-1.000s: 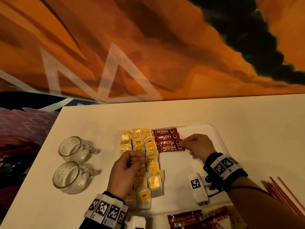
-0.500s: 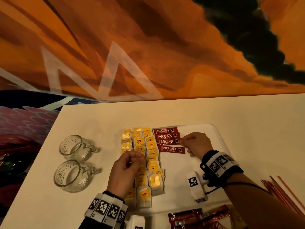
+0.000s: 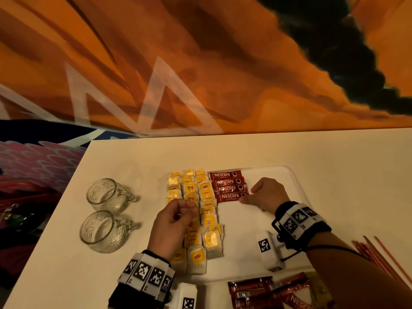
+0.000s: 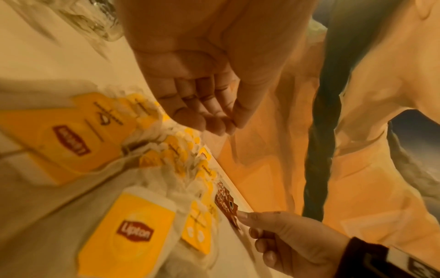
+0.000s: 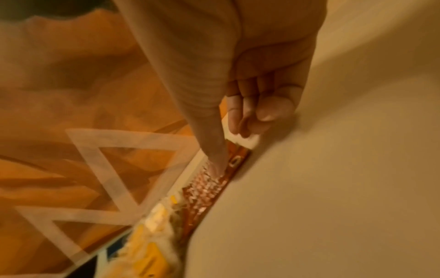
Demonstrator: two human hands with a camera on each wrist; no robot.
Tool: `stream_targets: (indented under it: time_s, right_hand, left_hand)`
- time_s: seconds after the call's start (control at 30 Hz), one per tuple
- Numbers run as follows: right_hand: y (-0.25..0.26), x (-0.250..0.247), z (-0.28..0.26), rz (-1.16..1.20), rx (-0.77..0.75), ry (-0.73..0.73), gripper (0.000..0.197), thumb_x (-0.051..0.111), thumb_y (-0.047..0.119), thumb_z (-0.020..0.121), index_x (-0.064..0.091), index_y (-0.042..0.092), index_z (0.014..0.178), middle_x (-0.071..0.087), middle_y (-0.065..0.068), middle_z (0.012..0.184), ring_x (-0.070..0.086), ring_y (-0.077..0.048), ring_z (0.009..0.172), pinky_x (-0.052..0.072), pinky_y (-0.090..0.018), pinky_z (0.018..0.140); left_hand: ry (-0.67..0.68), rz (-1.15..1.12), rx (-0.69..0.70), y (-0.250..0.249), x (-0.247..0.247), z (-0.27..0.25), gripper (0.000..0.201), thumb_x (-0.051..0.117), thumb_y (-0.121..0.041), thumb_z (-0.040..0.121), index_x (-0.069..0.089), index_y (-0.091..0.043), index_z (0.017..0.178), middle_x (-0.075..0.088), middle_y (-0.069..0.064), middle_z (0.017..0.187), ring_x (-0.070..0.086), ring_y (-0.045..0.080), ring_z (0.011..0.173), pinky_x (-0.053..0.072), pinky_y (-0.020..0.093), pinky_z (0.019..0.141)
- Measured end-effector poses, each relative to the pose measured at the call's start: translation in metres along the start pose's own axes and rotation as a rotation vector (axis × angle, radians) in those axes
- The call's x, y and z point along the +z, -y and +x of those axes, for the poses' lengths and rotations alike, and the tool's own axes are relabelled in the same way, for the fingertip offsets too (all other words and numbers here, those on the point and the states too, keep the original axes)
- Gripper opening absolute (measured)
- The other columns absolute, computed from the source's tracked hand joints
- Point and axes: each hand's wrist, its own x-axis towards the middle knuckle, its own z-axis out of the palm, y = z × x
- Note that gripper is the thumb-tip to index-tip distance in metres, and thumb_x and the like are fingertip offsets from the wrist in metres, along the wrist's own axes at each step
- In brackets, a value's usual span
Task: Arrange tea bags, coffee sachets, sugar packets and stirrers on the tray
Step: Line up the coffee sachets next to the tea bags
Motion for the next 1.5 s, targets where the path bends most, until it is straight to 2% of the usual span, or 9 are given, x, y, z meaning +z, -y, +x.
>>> stream_targets:
  time_s: [0.2, 0.37, 0.53, 0.77, 0.9, 1.0, 1.17, 1.27, 1.5]
  right_hand:
    - [-0.005, -0.016, -0.061, 0.228, -0.132, 0.043, 0.036, 0.087, 0.028, 0.067, 0.065, 0.010, 0.088, 0.065, -0.005, 0.075, 0.059, -0.016, 0.059, 0.045, -0.025, 0.046]
    - [-0.033, -0.013, -0.118, 0.163, -0.234, 0.173, 0.033, 0.088, 0.036, 0.064, 0.069, 0.019, 0.085, 0.066, -0.003, 0.075, 0.058, -0.007, 0.058, 0.043, -0.019, 0.052]
    - [-0.062, -0.003, -0.152, -0.009, -0.309, 0.294, 0.030, 0.088, 0.037, 0.063, 0.071, 0.026, 0.085, 0.070, 0.000, 0.082, 0.062, -0.008, 0.071, 0.048, -0.021, 0.064]
    - [-0.088, 0.003, -0.178, -0.313, -0.409, 0.342, 0.038, 0.086, 0.042, 0.061, 0.068, 0.031, 0.093, 0.066, 0.011, 0.084, 0.062, -0.007, 0.078, 0.049, -0.026, 0.069]
    - [-0.091, 0.009, -0.187, -0.520, -0.525, 0.261, 0.057, 0.083, 0.051, 0.060, 0.059, 0.037, 0.109, 0.055, 0.016, 0.095, 0.054, -0.006, 0.084, 0.041, -0.023, 0.063]
    - [-0.089, 0.011, -0.185, -0.581, -0.559, 0.244, 0.052, 0.079, 0.054, 0.064, 0.058, 0.036, 0.109, 0.055, 0.014, 0.096, 0.049, -0.007, 0.085, 0.037, -0.026, 0.066]
    - [-0.093, 0.013, -0.185, -0.564, -0.574, 0.262, 0.036, 0.077, 0.053, 0.068, 0.064, 0.036, 0.096, 0.054, 0.017, 0.084, 0.050, -0.005, 0.077, 0.033, -0.021, 0.055]
    - [-0.096, 0.011, -0.182, -0.530, -0.574, 0.281, 0.030, 0.077, 0.048, 0.070, 0.068, 0.034, 0.095, 0.062, 0.016, 0.086, 0.057, -0.005, 0.080, 0.044, -0.024, 0.064]
    - [-0.103, 0.010, -0.181, -0.514, -0.591, 0.286, 0.028, 0.077, 0.049, 0.069, 0.071, 0.032, 0.092, 0.059, 0.014, 0.079, 0.054, -0.007, 0.075, 0.041, -0.024, 0.065]
  left_hand:
    - [0.068, 0.101, 0.105, -0.018, -0.002, -0.022, 0.009, 0.066, -0.012, 0.087, 0.067, -0.021, 0.087, 0.064, -0.005, 0.075, 0.058, 0.006, 0.064, 0.046, 0.024, 0.065]
    - [0.151, 0.241, 0.159, -0.017, 0.005, -0.060, 0.010, 0.068, -0.015, 0.086, 0.067, -0.025, 0.088, 0.063, -0.006, 0.076, 0.058, 0.011, 0.064, 0.049, 0.028, 0.065]
    - [0.404, 0.529, 0.228, 0.001, 0.015, -0.107, 0.019, 0.073, -0.017, 0.080, 0.064, -0.025, 0.095, 0.068, -0.007, 0.089, 0.055, -0.003, 0.068, 0.042, 0.007, 0.063]
    - [0.589, 0.685, 0.146, 0.034, 0.036, -0.158, 0.025, 0.084, -0.032, 0.064, 0.069, -0.032, 0.084, 0.064, -0.010, 0.091, 0.058, 0.004, 0.079, 0.051, 0.026, 0.075]
    - [0.547, 1.027, 0.208, 0.045, 0.042, -0.172, 0.044, 0.080, -0.046, 0.064, 0.063, -0.038, 0.104, 0.058, -0.014, 0.103, 0.048, 0.008, 0.098, 0.043, 0.029, 0.087]
    - [0.464, 1.150, 0.169, 0.047, 0.042, -0.172, 0.037, 0.077, -0.047, 0.067, 0.064, -0.037, 0.100, 0.061, -0.015, 0.103, 0.051, 0.008, 0.099, 0.040, 0.030, 0.087]
    - [0.441, 1.149, 0.097, 0.046, 0.043, -0.174, 0.022, 0.071, -0.047, 0.077, 0.067, -0.031, 0.092, 0.060, -0.014, 0.087, 0.054, 0.008, 0.082, 0.035, 0.025, 0.072]
    - [0.308, 1.011, 0.177, 0.047, 0.046, -0.173, 0.021, 0.073, -0.044, 0.076, 0.065, -0.029, 0.087, 0.052, -0.014, 0.086, 0.051, 0.008, 0.084, 0.043, 0.025, 0.075]
    - [0.326, 1.076, 0.320, 0.048, 0.082, -0.165, 0.028, 0.074, -0.038, 0.074, 0.060, -0.020, 0.091, 0.050, -0.002, 0.119, 0.045, 0.018, 0.110, 0.042, 0.033, 0.092]
